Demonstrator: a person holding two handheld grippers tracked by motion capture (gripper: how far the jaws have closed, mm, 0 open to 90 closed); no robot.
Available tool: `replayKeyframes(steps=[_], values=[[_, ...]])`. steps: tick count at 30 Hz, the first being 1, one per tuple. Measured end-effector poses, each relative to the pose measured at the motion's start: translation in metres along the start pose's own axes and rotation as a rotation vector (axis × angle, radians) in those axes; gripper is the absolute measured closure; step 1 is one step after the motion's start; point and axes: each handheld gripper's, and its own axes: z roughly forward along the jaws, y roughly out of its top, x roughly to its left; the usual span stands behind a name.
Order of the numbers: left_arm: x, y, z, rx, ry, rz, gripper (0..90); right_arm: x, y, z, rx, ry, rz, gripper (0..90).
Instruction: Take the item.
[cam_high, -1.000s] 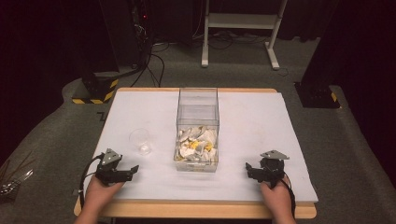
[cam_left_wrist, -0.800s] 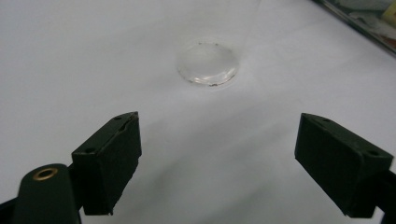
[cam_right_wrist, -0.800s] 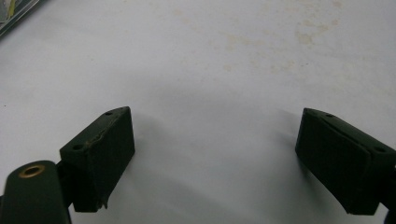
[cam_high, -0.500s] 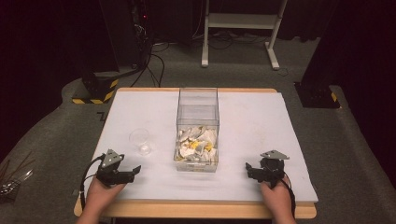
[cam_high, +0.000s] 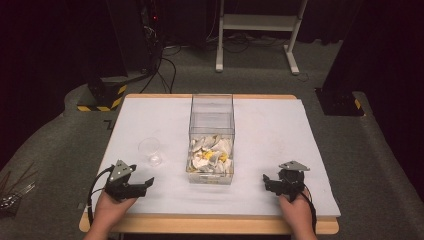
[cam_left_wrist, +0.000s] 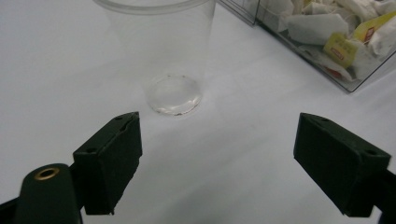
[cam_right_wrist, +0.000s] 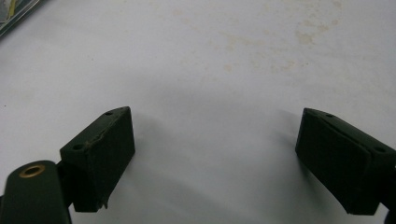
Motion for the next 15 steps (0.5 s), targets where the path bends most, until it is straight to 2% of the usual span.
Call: replayKeyframes(steps=[15], values=[[-0.013,0.012,-0.005,-0.042,-0.047,0.014,16.6,0.000,0.000,0.000,0.000,0.001,0.000,11.7]])
